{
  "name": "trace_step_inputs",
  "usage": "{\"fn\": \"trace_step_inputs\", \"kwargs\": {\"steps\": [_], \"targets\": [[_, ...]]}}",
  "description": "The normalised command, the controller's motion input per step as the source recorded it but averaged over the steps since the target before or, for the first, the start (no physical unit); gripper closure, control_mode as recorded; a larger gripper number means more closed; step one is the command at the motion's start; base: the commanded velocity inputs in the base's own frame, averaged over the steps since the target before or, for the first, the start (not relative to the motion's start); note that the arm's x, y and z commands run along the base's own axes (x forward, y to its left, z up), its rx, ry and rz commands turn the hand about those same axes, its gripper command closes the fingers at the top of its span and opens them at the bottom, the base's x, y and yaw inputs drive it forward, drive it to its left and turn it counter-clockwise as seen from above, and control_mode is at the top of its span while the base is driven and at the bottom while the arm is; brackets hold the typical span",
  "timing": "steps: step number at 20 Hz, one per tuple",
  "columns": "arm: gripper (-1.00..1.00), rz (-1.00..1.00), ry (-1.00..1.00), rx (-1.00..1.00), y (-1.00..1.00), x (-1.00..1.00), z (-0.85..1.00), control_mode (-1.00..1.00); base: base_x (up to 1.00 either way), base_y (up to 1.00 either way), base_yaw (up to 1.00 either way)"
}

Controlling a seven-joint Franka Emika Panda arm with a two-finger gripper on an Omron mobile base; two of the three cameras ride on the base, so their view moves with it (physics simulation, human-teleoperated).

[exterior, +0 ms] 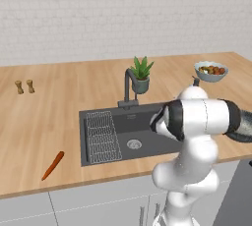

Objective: Pick the sweet potato from the sink and place it in the bowl. Then pick the bowl and place it in the microwave. Then close the microwave door and press the start button.

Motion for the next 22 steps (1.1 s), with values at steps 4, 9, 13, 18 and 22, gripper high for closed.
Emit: {"fn": "trace_step_inputs", "kwargs": {"steps": [4, 9, 13, 18, 22], "targets": [[1.00, -0.05, 0.00, 0.00, -0.36, -0.69, 0.98, -1.00, 0.00, 0.00, 0.00], [1.00, -0.06, 0.03, 0.00, -0.39, -0.39, 1.00, -1.00, 0.00, 0.00, 0.00], [1.00, -0.07, 0.09, 0.00, -0.38, -0.28, 1.00, -1.00, 0.00, 0.00, 0.00], [1.00, -0.07, 0.06, 0.00, -0.46, -0.39, 0.93, -1.00, 0.00, 0.00, 0.00], [1.00, -0.10, 0.01, 0.00, -0.60, -0.38, 0.61, -1.00, 0.00, 0.00, 0.00]]}}
